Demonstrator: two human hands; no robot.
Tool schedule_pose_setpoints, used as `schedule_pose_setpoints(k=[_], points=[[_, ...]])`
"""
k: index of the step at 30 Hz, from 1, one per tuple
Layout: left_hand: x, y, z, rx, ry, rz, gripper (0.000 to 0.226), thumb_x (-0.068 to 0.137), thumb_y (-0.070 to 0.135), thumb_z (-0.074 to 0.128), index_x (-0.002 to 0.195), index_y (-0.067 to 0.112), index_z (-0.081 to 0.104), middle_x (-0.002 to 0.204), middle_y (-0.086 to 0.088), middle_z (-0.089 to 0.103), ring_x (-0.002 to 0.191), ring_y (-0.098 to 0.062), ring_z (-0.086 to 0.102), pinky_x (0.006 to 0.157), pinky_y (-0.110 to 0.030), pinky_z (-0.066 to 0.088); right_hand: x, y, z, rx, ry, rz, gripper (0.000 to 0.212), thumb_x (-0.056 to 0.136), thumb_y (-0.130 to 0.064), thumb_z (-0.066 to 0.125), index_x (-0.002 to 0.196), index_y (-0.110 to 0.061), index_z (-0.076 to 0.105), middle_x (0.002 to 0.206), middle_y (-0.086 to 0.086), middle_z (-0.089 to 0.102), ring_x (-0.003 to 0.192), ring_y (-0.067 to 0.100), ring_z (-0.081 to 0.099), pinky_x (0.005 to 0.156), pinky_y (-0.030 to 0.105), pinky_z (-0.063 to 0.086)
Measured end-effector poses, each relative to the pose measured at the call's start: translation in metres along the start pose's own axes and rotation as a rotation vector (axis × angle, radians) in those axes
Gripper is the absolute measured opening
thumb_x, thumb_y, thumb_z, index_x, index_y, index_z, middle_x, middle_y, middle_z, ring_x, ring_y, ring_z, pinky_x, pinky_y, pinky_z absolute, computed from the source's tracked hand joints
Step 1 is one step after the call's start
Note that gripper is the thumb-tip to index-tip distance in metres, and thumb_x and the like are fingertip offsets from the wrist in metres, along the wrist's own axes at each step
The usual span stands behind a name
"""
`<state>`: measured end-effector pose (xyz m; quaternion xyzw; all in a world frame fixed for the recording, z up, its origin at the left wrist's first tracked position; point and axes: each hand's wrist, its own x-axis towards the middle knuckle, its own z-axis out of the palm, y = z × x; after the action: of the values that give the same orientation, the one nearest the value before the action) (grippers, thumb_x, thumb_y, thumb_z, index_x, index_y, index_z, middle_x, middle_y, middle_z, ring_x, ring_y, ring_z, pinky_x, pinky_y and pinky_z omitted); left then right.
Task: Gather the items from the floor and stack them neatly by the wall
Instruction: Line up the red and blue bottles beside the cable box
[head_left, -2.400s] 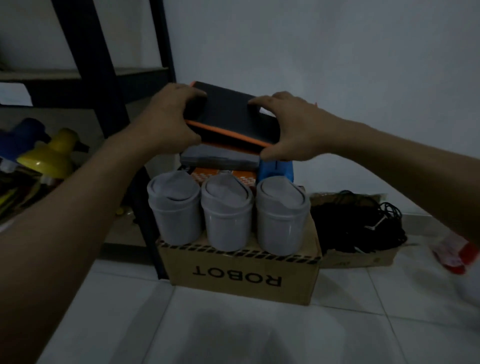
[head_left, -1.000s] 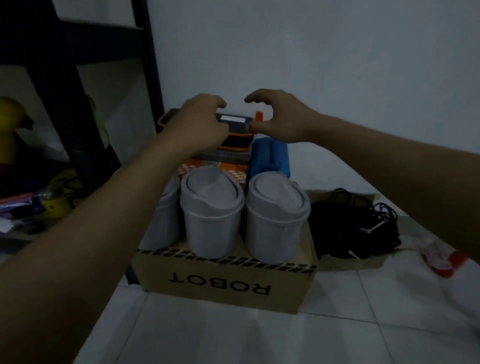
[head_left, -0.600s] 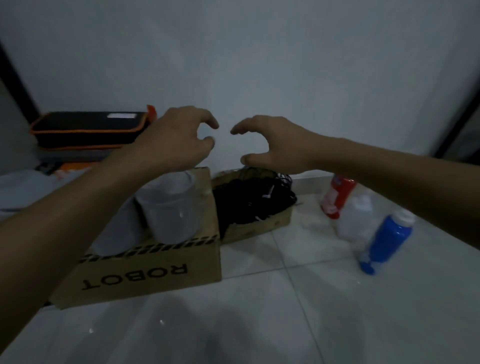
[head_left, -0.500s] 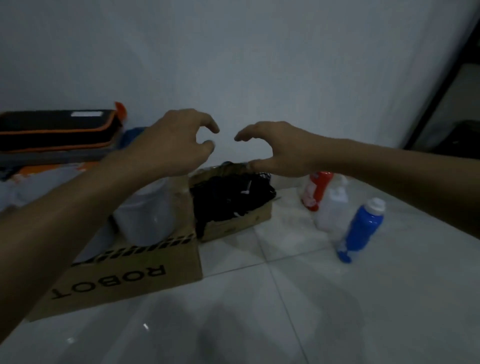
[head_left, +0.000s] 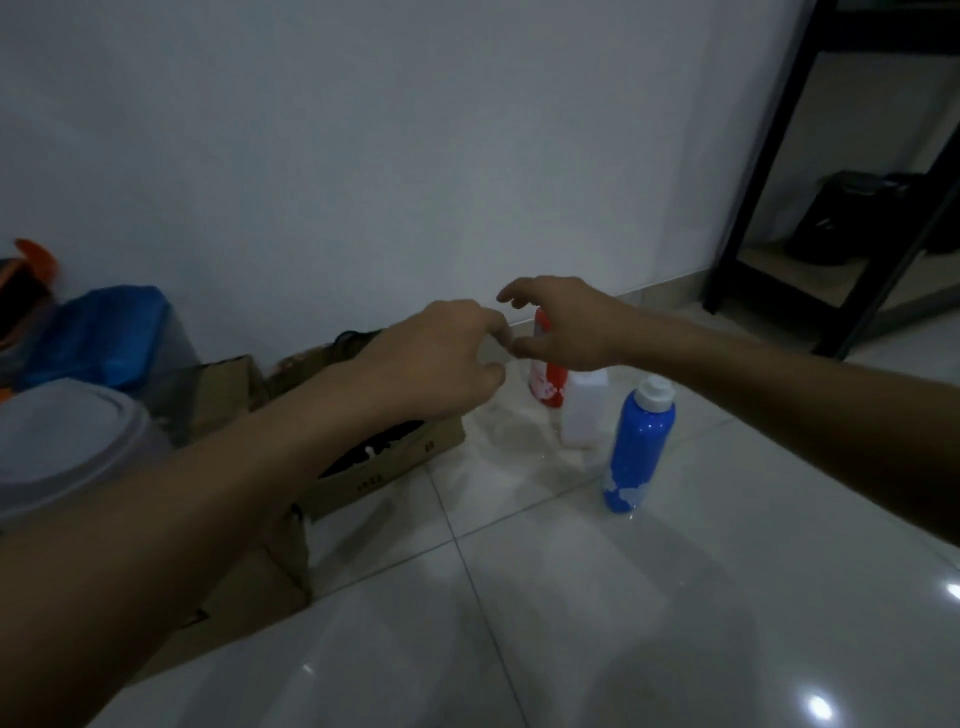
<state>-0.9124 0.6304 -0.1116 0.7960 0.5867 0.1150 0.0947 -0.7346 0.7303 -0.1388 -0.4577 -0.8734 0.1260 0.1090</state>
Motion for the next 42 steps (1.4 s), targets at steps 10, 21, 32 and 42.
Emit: schedule_pose_setpoints(k=[10, 21, 32, 42], points=[[0.087, -0.037, -0.011, 0.034, -0.202, -0.274, 0.042, 0.091, 0.035, 0.062, 0.131, 0.024, 0.058, 0.139, -0.003, 0.052, 0.121, -0.020, 0.053, 0.091, -0.025, 0.041, 0.064, 0.018, 0.073, 0.485, 0.338, 0.227, 0.067, 0.085, -0.029, 0.072, 0.144, -0.021, 0.043, 0.140, 0.009, 0.049, 0.121, 0.021, 0.053, 0.092, 0.027, 0.043], [0.127, -0.079, 0.004, -0.211, -0.148, -0.257, 0.030, 0.089, 0.022, 0.069, 0.119, 0.017, 0.068, 0.127, -0.004, 0.062, 0.115, -0.022, 0.057, 0.097, -0.028, 0.045, 0.048, 0.047, 0.060, 0.296, 0.186, 0.343, 0.072, 0.086, -0.020, 0.074, 0.148, -0.018, 0.038, 0.140, 0.012, 0.050, 0.116, 0.025, 0.054, 0.093, 0.036, 0.052], [0.146, -0.096, 0.049, -0.425, -0.101, -0.261, 0.032, 0.090, 0.013, 0.062, 0.122, 0.010, 0.067, 0.128, -0.011, 0.063, 0.114, -0.027, 0.060, 0.093, -0.031, 0.051, 0.085, 0.018, 0.037, 0.011, 0.141, 0.442, 0.061, 0.092, -0.021, 0.068, 0.146, -0.020, 0.041, 0.142, 0.013, 0.047, 0.121, 0.029, 0.054, 0.090, 0.036, 0.051], [0.147, -0.130, 0.067, -0.328, -0.055, -0.210, 0.030, 0.089, 0.020, 0.059, 0.117, 0.016, 0.065, 0.130, -0.009, 0.059, 0.114, -0.026, 0.058, 0.086, -0.027, 0.047, 0.116, 0.070, 0.018, -0.103, 0.012, 0.509, 0.066, 0.093, -0.028, 0.069, 0.149, -0.013, 0.038, 0.145, 0.017, 0.049, 0.124, 0.032, 0.054, 0.093, 0.037, 0.049]])
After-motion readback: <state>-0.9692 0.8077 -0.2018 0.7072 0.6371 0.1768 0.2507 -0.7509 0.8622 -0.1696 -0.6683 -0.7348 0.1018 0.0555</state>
